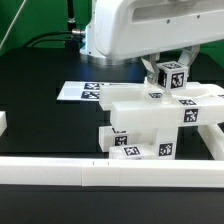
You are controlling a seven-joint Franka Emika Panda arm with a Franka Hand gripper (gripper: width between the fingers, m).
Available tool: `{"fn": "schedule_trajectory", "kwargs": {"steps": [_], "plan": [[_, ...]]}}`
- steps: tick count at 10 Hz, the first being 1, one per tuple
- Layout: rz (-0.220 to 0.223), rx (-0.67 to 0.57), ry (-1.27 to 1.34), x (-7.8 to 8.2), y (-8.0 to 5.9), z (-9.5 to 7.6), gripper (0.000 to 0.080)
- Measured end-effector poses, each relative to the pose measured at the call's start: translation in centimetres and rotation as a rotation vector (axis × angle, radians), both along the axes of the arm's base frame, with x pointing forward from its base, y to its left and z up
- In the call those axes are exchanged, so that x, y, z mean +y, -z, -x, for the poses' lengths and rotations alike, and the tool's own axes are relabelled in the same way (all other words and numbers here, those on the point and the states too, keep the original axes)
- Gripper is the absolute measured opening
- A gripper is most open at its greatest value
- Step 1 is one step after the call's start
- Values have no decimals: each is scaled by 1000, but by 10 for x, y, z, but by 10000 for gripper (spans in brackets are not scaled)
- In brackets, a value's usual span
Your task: Assemble chair
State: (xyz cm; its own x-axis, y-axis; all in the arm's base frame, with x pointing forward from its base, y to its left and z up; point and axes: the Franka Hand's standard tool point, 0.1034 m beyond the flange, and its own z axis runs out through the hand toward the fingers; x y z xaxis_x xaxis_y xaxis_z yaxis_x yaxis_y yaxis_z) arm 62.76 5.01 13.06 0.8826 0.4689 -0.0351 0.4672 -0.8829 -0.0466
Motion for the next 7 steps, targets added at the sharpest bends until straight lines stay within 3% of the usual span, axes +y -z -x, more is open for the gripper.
{"fn": "schedule_trajectory", "kwargs": {"steps": [7], "plan": [[3,6,4,-4,13,4,282]]}}
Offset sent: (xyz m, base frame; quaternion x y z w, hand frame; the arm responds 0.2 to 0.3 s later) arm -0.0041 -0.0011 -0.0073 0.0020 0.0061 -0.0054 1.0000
